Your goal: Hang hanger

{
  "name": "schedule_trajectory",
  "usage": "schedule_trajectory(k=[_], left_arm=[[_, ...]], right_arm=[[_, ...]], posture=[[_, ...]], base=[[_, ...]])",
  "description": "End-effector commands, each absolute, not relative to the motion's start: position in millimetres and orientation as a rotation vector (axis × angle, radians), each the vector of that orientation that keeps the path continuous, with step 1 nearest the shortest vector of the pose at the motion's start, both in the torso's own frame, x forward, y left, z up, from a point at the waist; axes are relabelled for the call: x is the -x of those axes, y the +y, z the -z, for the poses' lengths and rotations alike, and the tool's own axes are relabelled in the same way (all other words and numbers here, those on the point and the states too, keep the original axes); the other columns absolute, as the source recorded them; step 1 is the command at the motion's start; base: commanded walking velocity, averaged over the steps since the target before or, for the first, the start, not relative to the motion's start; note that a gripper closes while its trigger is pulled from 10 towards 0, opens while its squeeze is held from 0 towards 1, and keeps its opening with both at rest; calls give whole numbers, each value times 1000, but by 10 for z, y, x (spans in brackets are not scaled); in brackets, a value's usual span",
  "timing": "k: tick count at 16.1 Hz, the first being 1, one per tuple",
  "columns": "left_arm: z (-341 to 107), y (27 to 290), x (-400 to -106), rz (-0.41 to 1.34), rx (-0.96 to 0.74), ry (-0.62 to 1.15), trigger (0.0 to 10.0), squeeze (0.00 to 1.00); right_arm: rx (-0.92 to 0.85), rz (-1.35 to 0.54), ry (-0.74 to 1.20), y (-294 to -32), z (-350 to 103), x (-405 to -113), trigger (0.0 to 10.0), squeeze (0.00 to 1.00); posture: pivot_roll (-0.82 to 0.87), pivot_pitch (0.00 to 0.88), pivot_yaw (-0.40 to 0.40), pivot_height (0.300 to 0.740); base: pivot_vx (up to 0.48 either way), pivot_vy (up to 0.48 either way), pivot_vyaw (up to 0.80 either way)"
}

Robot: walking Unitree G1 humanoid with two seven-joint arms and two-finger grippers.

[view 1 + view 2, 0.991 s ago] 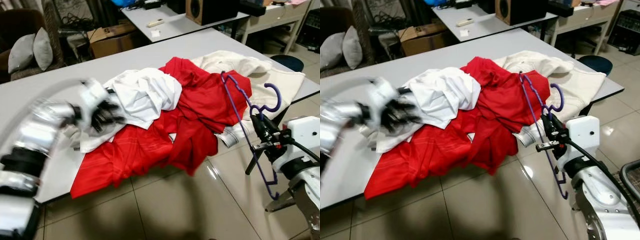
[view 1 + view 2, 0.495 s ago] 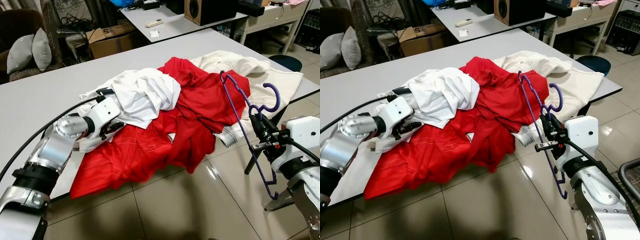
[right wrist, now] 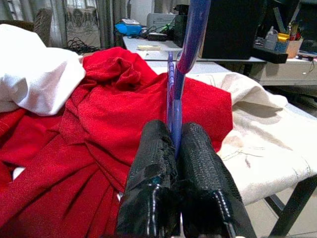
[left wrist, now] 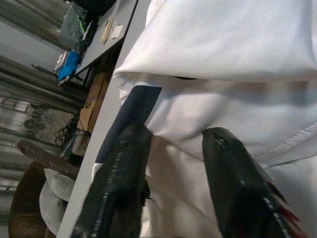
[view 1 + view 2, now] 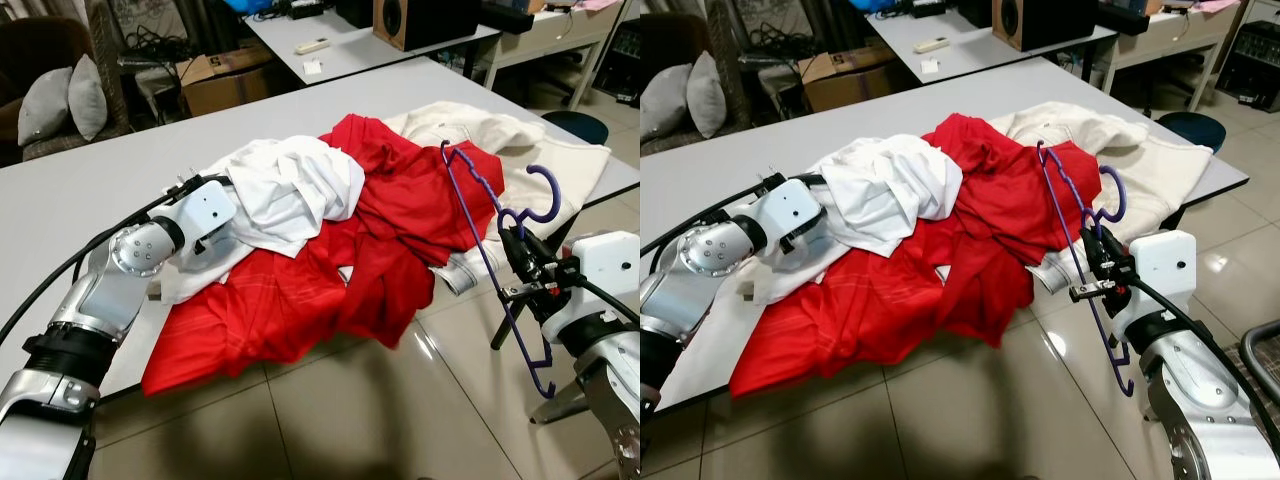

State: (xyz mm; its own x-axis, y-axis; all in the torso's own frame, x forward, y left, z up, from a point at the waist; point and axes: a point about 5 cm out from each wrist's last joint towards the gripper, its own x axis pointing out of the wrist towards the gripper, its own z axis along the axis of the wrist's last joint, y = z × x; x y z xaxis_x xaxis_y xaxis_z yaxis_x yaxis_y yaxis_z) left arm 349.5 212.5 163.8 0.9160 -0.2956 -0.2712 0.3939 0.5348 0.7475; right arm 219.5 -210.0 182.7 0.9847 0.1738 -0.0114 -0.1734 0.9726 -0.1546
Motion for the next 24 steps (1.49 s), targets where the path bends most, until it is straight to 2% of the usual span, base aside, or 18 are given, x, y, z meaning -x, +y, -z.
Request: schedule_trajectory(k=[1,4,7,12,16,18,21,23,24], left_arm=[[-1665,2149,-3508,438,-919,122,0,0],[-1584,2179,-3480,494,-927,173,0,0],[-1549,2213,-3516,469,-968,195,0,0],[-1607,2188,-3608,417,-948,163,0,0],[-1549,2116,-3610,468,-904,175,0,0],[-1532,2143,-3601,439,-850,181,0,0],[-1572,2360,-3479,381,-763,181,0,0],[-1787,2458,-3521,258,-675,80,0,0],[-1940,2477,-3567,187,-576,2,0,0]], right_arm=[[150,-181,-19,-2082,-1841,-2208,10000,0],[151,-174,-19,-2095,-1840,-2196,10000,0],[151,-178,-21,-2090,-1843,-2206,10000,0],[153,-185,-24,-2083,-1846,-2208,10000,0],[153,-182,-27,-2083,-1852,-2213,10000,0],[153,-180,-27,-2088,-1854,-2214,10000,0],[152,-178,-25,-2098,-1851,-2212,10000,0],[149,-181,-26,-2099,-1851,-2231,10000,0],[148,-187,-26,-2088,-1849,-2246,10000,0]], posture=[[-117,0,123,740],[-124,0,131,740],[-123,0,127,740],[-126,0,127,740],[-129,0,129,740],[-129,0,129,740],[-121,0,121,740],[-115,0,116,740],[-105,0,108,740]], base=[[0,0,0],[0,0,0],[0,0,0],[0,0,0],[0,0,0],[0,0,0],[0,0,0],[0,0,0],[0,0,0]])
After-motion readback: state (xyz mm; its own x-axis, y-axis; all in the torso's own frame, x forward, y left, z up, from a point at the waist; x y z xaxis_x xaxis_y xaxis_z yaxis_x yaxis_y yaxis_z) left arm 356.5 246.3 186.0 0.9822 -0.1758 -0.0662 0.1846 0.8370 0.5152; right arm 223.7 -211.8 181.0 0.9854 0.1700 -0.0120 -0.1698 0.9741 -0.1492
